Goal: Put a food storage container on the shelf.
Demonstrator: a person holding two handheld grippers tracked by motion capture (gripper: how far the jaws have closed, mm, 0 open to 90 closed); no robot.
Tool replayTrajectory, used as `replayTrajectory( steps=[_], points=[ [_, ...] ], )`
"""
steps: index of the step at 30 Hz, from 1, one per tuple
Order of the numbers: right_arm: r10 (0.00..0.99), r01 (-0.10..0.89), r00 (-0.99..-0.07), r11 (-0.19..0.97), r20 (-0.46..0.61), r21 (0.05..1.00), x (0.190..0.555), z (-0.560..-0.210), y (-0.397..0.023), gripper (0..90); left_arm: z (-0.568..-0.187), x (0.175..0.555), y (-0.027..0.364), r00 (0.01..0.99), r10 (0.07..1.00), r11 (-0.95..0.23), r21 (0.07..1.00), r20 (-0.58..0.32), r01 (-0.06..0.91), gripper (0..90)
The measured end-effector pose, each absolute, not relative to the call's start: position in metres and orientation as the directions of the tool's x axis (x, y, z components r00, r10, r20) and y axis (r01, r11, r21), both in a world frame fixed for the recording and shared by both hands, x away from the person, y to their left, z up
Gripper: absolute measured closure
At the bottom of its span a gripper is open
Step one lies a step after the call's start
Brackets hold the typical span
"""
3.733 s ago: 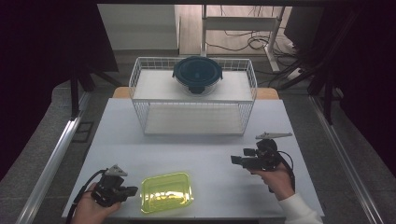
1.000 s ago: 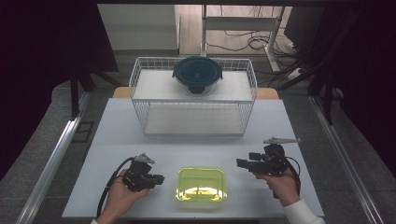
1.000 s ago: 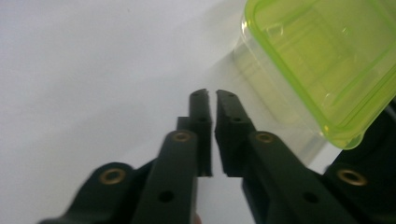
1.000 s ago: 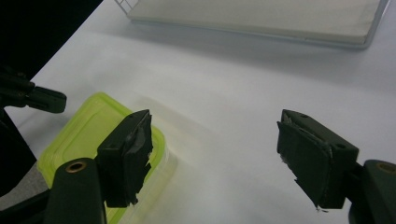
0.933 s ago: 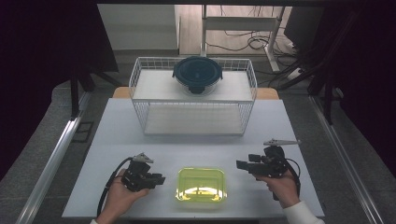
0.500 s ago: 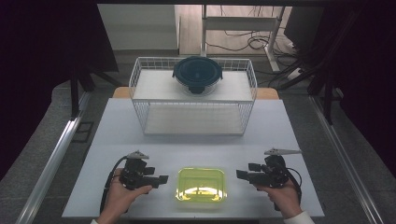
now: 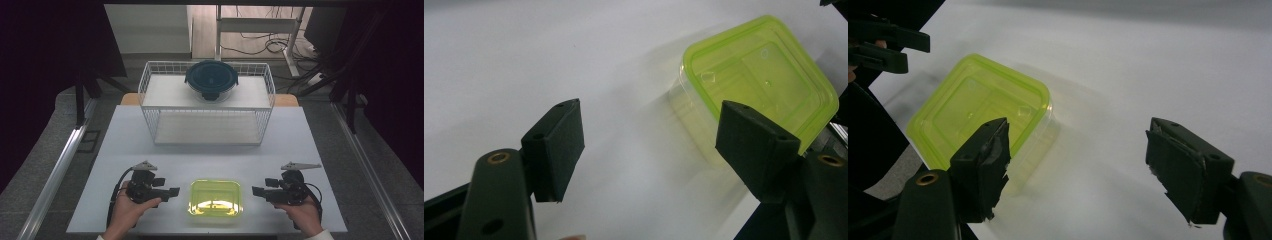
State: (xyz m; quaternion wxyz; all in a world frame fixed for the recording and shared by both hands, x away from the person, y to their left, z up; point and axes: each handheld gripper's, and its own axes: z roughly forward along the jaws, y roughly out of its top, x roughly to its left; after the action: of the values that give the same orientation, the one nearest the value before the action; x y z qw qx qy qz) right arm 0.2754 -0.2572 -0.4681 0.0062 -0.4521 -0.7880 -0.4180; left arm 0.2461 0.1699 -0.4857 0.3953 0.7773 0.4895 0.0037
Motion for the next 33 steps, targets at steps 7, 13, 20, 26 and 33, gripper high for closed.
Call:
replayTrajectory(
  steps=[7,13,20,26,33],
  points=[
    [0.710,0.715,-0.595,0.254,0.376,0.651,0.275,-0.468,-0.258,25.5,-0.486,0.248,0.172,0.528,0.766,-0.212,0.631,-0.366,0.746,27.5],
    [0.710,0.725,-0.585,0.240,0.392,0.646,0.274,-0.469,-0.256,25.6,-0.484,0.247,0.171,0.573,0.719,-0.214,0.658,-0.394,0.722,27.0],
    [0.691,0.742,-0.584,0.243,0.425,0.625,0.268,-0.474,-0.249,27.1,-0.486,0.250,0.157,0.591,0.671,-0.218,0.642,-0.448,0.735,27.8],
    [0.677,0.764,-0.566,0.217,0.470,0.607,0.266,-0.479,-0.241,31.1,-0.494,0.256,0.141,0.572,0.653,-0.228,0.591,-0.497,0.774,30.5],
    [0.662,0.791,-0.551,0.221,0.508,0.570,0.267,-0.490,-0.229,36.1,-0.501,0.260,0.133,0.552,0.633,-0.226,0.552,-0.543,0.802,32.0]
  ],
)
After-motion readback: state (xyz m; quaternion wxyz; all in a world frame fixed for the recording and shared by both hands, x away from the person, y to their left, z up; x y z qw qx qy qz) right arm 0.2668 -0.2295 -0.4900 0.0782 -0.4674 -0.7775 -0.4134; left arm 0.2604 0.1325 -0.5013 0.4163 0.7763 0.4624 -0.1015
